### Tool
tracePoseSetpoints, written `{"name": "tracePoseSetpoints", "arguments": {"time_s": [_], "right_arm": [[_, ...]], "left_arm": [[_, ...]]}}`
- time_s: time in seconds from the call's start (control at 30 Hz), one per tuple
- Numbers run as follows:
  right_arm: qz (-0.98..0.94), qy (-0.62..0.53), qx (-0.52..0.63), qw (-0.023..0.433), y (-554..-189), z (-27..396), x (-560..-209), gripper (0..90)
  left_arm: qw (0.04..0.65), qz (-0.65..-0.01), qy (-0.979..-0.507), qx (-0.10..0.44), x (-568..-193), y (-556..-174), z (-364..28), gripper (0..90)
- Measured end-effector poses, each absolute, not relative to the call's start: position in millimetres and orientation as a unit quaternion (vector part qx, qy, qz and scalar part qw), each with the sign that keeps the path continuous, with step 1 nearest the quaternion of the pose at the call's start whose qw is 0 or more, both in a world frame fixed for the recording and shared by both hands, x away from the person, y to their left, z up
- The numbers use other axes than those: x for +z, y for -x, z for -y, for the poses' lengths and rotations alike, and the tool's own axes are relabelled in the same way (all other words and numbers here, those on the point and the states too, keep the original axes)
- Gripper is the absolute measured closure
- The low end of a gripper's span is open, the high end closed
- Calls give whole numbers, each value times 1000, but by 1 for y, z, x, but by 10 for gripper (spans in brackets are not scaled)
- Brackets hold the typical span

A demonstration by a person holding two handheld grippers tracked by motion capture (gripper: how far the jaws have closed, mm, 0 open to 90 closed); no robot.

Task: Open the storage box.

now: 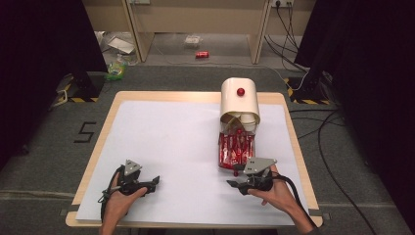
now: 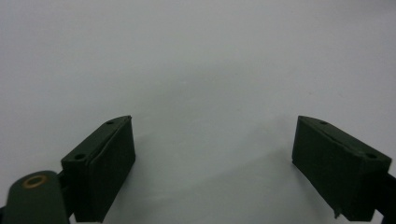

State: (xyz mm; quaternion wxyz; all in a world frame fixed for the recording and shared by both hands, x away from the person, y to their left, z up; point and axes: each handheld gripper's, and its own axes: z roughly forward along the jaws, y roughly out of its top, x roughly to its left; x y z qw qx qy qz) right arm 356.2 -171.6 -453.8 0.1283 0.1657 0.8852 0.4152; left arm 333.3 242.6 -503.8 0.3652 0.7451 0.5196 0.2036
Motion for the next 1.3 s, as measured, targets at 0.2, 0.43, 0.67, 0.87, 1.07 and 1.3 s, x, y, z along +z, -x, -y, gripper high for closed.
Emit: {"name": "tracePoseSetpoints", "arguments": {"time_s": [0.2,0.43,0.67,0.87,1.07,1.3], "right_arm": [[-881,-172,420,132,-356,174,-450,406],[-878,-173,424,136,-356,175,-446,405],[-878,-174,423,141,-357,176,-446,403],[-876,-173,428,143,-357,177,-443,403],[-873,-174,433,144,-357,178,-440,403],[-869,-178,438,146,-356,180,-435,405]], "left_arm": [[365,-519,-745,203,-504,-333,-243,127],[365,-520,-745,203,-504,-333,-243,127],[365,-519,-746,204,-504,-333,-243,127],[365,-519,-746,204,-504,-333,-242,127],[365,-519,-746,204,-504,-333,-242,127],[365,-519,-746,204,-504,-333,-242,127]]}}
